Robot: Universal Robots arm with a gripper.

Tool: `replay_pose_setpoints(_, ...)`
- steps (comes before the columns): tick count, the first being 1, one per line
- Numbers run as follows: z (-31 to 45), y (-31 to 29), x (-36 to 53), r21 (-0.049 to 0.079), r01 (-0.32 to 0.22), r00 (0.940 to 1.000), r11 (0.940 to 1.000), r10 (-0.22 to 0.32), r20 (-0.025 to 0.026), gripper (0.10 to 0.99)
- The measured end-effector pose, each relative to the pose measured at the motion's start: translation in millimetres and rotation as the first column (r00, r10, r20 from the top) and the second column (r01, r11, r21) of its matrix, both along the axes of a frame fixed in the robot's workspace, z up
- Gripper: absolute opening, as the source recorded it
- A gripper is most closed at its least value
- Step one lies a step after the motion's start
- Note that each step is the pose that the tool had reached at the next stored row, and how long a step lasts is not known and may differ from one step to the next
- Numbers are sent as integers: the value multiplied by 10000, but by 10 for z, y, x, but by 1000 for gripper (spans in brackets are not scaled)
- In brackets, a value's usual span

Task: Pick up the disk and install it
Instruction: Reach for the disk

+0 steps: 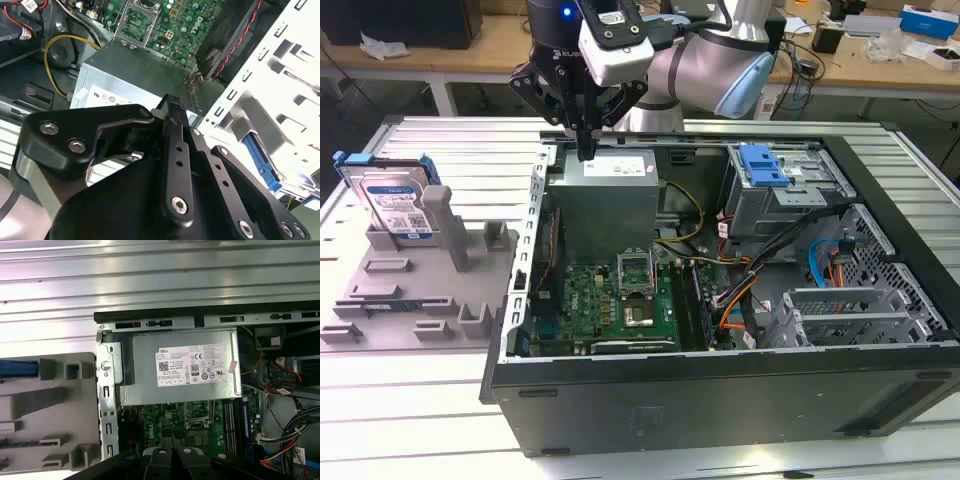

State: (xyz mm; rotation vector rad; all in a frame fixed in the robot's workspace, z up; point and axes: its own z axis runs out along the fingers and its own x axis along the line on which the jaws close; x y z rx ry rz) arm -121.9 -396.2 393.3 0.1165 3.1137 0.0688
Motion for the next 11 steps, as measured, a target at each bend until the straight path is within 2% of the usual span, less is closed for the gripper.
replay_pose_setpoints(9,0,2,-3,-15,2,10000,10000,-2,0,106)
replay_pose_setpoints(10,-1,11,-60,-17,1,10000,10000,-1,1,106)
replay_pose_setpoints(11,-3,50,-157,-17,0,10000,10000,0,-1,106)
